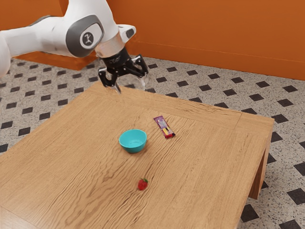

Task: Take strawberry from the bowl

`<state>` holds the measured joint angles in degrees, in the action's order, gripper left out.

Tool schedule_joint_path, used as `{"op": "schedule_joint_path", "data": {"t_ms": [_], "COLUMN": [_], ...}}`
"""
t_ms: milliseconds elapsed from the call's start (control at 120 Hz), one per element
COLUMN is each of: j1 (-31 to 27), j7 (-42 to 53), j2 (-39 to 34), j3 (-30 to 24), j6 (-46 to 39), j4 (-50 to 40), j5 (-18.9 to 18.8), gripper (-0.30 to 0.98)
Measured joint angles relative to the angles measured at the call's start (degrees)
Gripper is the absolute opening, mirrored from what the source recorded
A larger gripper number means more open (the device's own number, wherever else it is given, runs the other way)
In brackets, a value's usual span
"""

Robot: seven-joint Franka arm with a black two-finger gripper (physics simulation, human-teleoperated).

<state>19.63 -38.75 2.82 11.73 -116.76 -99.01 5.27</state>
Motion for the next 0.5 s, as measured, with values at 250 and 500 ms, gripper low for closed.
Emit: {"op": "schedule_joint_path", "data": {"t_ms": [250, 500], "j1": [-12.02, -16.71], "j7": [13.14, 23.23], "j2": [-8.61, -8.38], "j3": [0.59, -3.48], "j6": [18.36, 24.59], "j4": [5.36, 5.24], "j5": [-9.29, -12.09], "gripper": [0.66, 0.68]}}
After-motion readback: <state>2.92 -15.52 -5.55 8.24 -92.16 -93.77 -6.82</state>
